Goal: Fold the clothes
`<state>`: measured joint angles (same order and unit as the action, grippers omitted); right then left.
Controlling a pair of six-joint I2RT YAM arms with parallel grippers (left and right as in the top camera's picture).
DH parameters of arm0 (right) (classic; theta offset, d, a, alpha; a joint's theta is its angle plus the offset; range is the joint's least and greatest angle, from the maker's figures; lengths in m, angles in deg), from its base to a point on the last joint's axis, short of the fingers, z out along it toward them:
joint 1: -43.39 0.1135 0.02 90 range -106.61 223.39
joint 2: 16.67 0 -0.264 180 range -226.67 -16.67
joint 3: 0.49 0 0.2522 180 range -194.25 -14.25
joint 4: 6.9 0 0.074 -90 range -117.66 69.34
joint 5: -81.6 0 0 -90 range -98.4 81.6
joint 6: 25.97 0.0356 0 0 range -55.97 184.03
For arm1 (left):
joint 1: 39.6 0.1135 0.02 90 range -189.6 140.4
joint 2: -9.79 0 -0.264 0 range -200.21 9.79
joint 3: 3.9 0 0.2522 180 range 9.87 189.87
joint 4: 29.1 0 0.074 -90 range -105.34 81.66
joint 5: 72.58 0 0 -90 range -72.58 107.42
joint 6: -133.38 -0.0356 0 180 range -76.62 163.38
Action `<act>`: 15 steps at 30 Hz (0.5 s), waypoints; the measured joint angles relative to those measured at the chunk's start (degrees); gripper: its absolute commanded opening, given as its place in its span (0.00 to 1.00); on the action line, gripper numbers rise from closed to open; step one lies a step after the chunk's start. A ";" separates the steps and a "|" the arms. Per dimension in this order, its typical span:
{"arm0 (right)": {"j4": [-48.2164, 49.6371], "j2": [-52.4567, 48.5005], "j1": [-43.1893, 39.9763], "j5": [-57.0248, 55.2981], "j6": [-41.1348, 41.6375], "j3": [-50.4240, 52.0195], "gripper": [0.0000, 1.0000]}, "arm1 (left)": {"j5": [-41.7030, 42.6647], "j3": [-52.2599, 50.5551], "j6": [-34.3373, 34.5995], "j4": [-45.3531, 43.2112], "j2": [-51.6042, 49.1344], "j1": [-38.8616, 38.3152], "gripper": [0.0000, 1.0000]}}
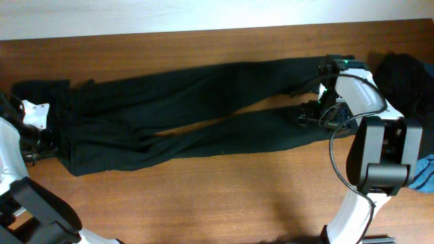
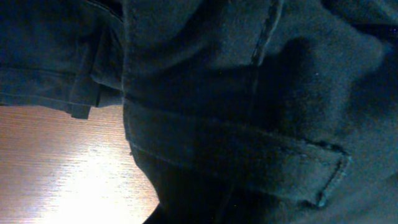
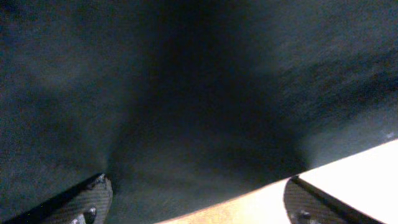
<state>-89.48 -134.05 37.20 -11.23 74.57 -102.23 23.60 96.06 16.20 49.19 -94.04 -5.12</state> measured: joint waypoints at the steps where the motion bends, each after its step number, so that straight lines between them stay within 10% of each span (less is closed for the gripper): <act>1: 0.83 0.00 -0.55 -0.09 0.00 0.44 0.85 | 0.00 0.00 0.00 0.00 0.00 0.00 0.11; 15: 11.89 -0.02 -10.10 1.20 -1.79 8.33 0.67 | -1.97 0.00 2.14 -0.26 -0.02 0.02 0.08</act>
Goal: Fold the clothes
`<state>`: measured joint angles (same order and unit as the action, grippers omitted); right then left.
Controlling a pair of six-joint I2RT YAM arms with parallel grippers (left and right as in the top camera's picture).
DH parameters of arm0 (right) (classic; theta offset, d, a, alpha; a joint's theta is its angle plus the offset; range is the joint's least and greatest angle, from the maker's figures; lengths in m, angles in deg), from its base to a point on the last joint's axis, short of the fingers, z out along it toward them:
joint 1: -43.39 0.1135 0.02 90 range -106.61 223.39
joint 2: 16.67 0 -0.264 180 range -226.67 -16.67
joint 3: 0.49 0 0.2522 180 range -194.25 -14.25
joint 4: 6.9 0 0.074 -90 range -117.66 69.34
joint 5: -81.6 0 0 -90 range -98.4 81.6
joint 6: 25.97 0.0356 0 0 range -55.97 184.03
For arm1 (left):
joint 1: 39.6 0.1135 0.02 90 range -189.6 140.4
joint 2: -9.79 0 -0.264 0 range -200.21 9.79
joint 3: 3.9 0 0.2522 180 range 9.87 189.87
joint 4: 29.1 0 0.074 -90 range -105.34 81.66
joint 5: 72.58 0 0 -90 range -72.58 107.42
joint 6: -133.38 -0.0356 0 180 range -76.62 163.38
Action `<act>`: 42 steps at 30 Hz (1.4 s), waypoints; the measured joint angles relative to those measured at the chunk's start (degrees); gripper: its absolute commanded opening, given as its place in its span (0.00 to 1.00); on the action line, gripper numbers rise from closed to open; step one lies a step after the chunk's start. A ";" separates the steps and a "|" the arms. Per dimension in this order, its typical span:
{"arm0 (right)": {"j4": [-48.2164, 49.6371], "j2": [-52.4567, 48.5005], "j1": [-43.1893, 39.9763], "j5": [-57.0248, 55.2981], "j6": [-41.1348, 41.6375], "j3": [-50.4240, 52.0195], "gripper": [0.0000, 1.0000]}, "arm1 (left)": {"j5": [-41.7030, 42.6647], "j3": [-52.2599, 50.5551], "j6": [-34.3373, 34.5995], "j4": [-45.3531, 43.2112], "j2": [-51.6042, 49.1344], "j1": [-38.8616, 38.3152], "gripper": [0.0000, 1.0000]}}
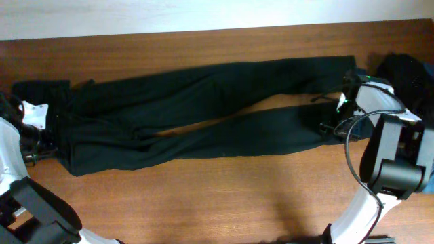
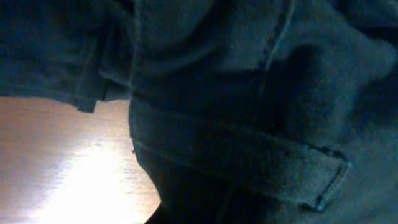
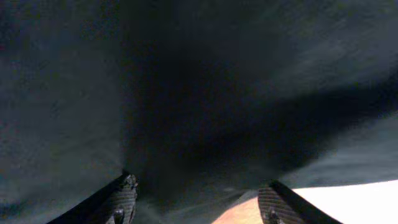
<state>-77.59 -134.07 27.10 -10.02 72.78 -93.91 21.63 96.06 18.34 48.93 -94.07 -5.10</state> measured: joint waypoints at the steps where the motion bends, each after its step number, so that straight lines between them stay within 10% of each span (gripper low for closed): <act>1: 0.42 0.02 -0.66 0.22 -0.11 0.00 0.67 | -0.59 0.00 0.48 -0.22 0.00 0.09 0.08; 28: 7.45 -0.61 -6.71 2.97 -4.72 -0.37 0.68 | -0.83 0.07 6.60 1.14 -4.79 8.09 0.21; 32: 7.65 -0.63 -6.71 2.97 -4.72 -0.42 0.69 | -3.08 0.13 9.27 3.91 -6.47 8.17 0.32; 37: 7.91 -0.68 -6.71 3.30 -4.72 -0.59 0.82 | -5.81 0.26 11.96 5.66 -8.87 8.35 0.95; 42: 7.45 -1.07 -6.71 4.55 -4.92 -1.62 1.00 | -6.84 5.09 15.19 8.98 -9.35 8.44 0.99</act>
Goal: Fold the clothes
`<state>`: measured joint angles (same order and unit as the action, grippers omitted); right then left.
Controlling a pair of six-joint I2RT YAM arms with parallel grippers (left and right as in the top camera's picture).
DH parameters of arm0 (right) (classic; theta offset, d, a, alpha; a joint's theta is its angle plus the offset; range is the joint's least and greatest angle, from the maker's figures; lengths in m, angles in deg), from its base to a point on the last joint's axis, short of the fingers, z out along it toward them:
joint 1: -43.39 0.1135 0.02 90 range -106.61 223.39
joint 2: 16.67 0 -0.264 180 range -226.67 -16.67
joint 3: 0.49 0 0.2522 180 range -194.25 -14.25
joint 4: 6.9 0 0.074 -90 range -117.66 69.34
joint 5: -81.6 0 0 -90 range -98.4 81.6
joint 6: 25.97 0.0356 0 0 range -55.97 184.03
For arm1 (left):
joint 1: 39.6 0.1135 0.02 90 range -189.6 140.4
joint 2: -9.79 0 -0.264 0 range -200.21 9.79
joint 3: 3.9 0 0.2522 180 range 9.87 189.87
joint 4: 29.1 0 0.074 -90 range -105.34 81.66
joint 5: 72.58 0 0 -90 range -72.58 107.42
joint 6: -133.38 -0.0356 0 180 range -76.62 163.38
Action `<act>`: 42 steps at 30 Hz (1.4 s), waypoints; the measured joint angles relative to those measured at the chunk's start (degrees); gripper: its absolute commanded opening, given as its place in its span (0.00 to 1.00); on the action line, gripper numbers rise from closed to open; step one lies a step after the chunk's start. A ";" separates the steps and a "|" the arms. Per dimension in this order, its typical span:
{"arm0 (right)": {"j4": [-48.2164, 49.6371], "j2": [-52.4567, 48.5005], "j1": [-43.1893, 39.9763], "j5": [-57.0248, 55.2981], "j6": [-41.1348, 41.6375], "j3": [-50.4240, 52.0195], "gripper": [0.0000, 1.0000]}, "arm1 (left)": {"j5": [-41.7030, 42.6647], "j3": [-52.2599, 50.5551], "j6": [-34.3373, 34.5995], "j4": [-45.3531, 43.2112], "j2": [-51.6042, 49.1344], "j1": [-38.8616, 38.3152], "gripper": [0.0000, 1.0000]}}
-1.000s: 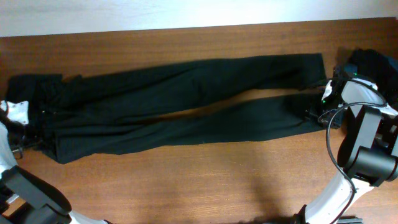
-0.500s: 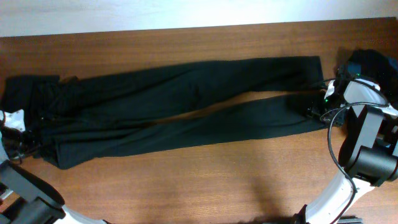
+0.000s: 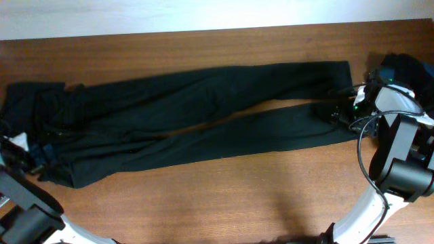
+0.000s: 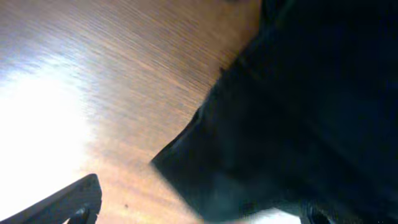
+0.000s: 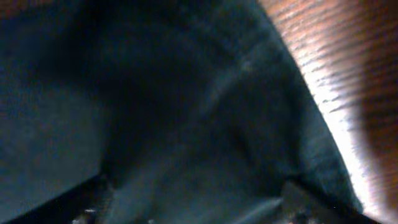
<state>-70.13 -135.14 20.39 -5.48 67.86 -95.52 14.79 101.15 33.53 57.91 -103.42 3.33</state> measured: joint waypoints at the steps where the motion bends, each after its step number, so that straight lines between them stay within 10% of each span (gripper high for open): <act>1: -0.44 -0.22 0.00 0.28 -0.04 -0.42 0.99 | -0.07 2.54 0.76 1.03 0.00 0.00 0.99; 27: -28.44 -3.74 -0.59 6.19 -4.04 -21.75 0.99 | 7.76 12.44 4.76 15.28 0.07 -18.45 0.99; 42: -27.10 -3.74 11.47 8.61 -15.23 -22.99 0.99 | 5.49 12.44 8.92 14.10 0.07 -19.30 0.99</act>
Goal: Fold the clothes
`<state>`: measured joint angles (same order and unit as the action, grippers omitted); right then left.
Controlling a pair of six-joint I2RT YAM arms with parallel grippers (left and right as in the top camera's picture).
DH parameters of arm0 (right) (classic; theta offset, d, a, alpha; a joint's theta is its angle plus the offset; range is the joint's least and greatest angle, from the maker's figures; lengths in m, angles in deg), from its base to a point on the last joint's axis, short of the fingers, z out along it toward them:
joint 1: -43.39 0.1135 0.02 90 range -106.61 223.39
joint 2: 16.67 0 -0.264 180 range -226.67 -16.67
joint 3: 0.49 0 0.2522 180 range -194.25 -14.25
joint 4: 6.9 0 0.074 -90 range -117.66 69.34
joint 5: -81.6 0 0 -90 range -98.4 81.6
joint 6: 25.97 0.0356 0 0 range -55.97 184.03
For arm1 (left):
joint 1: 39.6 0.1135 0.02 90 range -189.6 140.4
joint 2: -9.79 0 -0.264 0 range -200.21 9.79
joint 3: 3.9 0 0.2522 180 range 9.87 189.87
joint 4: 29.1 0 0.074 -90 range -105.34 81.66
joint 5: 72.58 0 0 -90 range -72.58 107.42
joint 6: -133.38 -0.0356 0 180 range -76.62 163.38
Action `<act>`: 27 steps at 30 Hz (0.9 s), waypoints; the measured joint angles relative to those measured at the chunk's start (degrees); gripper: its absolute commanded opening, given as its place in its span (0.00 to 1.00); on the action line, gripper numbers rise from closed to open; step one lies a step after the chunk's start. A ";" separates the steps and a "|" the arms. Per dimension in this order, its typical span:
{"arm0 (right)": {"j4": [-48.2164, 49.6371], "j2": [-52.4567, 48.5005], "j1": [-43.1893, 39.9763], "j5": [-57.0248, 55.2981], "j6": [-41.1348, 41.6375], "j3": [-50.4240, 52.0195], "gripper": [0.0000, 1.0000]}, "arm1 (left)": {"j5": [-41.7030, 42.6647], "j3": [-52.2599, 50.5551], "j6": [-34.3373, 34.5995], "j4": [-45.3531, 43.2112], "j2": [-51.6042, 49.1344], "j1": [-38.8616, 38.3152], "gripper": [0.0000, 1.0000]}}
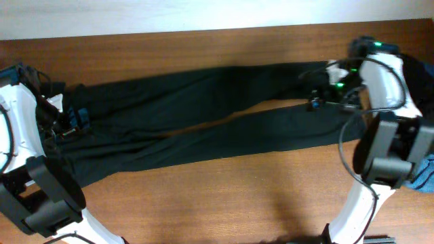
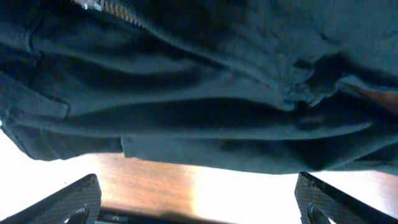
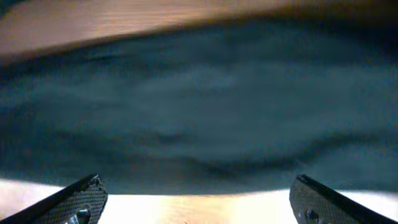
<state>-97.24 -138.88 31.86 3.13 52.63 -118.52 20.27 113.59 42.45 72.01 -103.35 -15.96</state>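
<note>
Black trousers (image 1: 203,115) lie spread across the wooden table, waist at the left and both legs running right. In the left wrist view the waist with its zip (image 2: 118,9) fills the upper frame. My left gripper (image 1: 71,120) hovers over the waist; its jaws (image 2: 199,205) stand open with only bare table between them. My right gripper (image 1: 319,98) hangs above the leg ends. It is open too (image 3: 199,202), with a trouser leg (image 3: 199,99) just beyond the fingertips.
A dark heap of clothing (image 1: 415,71) sits at the right edge of the table, and a blue striped cloth (image 1: 424,173) lies below it. Bare wood (image 1: 203,196) runs along the front of the table.
The left gripper was at the trousers' far left waist corner and is now further right, over the waist. The right gripper was at the leg hems and is now further left and higher.
Both grippers were first low on the cloth, the left at the waist and the right on the lower leg. The right then sat further right. After that the trousers lay stretched wider, grippers at both ends. Now both grippers are open and off the cloth.
</note>
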 measured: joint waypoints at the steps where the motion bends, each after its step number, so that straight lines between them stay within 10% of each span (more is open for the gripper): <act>1: 0.33 0.00 1.64 0.17 -2.23 0.00 0.99 | 0.15 0.00 0.13 -0.37 0.00 -0.22 0.99; 9: 6.45 0.00 11.21 0.66 -12.50 -0.02 1.00 | 2.14 0.00 0.57 -3.61 0.00 -3.78 0.99; 13: 7.41 0.00 12.13 0.66 -19.10 -0.04 0.67 | 2.62 0.00 0.57 -4.26 0.00 -5.66 0.99; 27: 4.42 0.00 12.33 1.60 -44.35 0.44 0.62 | 2.93 0.00 0.57 -5.07 0.00 -6.97 0.99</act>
<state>-92.82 -138.88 44.19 4.73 8.28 -118.08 23.20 113.59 43.02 66.94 -103.35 -22.94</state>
